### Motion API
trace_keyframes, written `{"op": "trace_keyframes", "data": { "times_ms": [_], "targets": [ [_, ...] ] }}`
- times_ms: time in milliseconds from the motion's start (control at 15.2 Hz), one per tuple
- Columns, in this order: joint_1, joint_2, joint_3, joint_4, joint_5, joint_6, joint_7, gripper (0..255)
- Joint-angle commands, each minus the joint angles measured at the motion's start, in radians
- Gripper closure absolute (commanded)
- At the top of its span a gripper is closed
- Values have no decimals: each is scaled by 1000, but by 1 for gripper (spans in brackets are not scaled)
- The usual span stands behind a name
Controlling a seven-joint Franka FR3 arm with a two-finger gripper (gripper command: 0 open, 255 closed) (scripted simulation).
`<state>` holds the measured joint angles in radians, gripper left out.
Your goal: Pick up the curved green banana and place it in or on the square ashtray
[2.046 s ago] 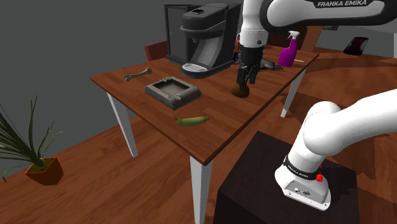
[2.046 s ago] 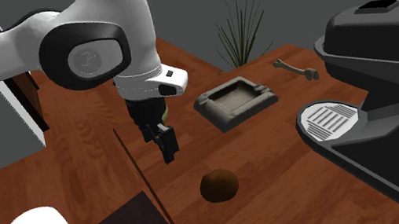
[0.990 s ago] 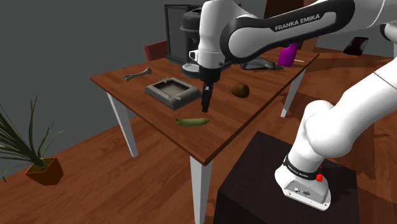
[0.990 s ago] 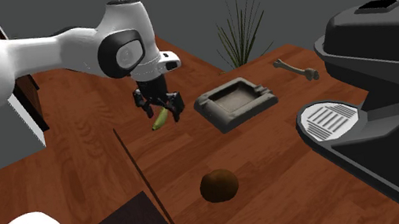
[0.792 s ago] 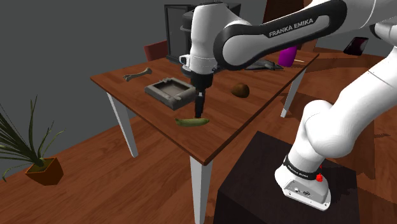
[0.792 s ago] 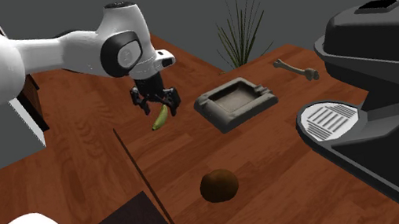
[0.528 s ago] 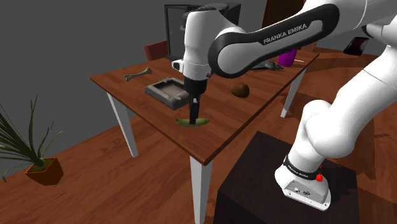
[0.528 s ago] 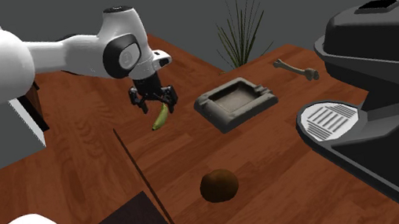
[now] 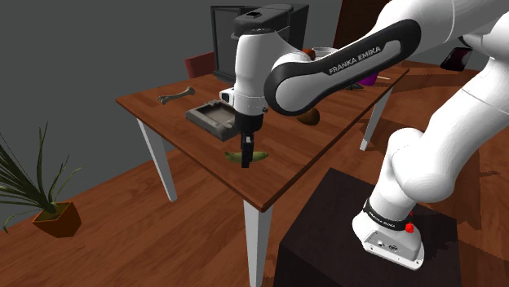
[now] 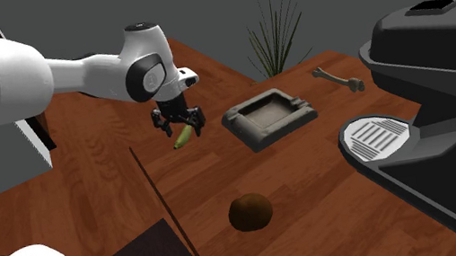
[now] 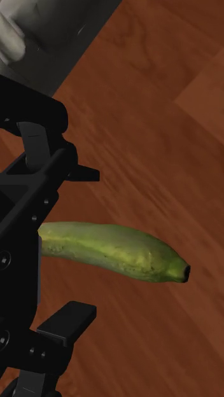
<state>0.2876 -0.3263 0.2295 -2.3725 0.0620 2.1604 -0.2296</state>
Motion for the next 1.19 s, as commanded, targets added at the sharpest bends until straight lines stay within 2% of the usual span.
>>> {"op": "trace_keyframes", "data": {
  "times_ms": [0,264,330,924,1122],
  "targets": [
    [0,1,0,-1,0,3,0,0],
    [0,1,0,-1,0,2,0,0],
    [0,1,0,-1,0,2,0,255],
    [0,1,0,-1,0,3,0,255],
    [0,-12,-3,28,1,-40,-2,255]
  ]
}}
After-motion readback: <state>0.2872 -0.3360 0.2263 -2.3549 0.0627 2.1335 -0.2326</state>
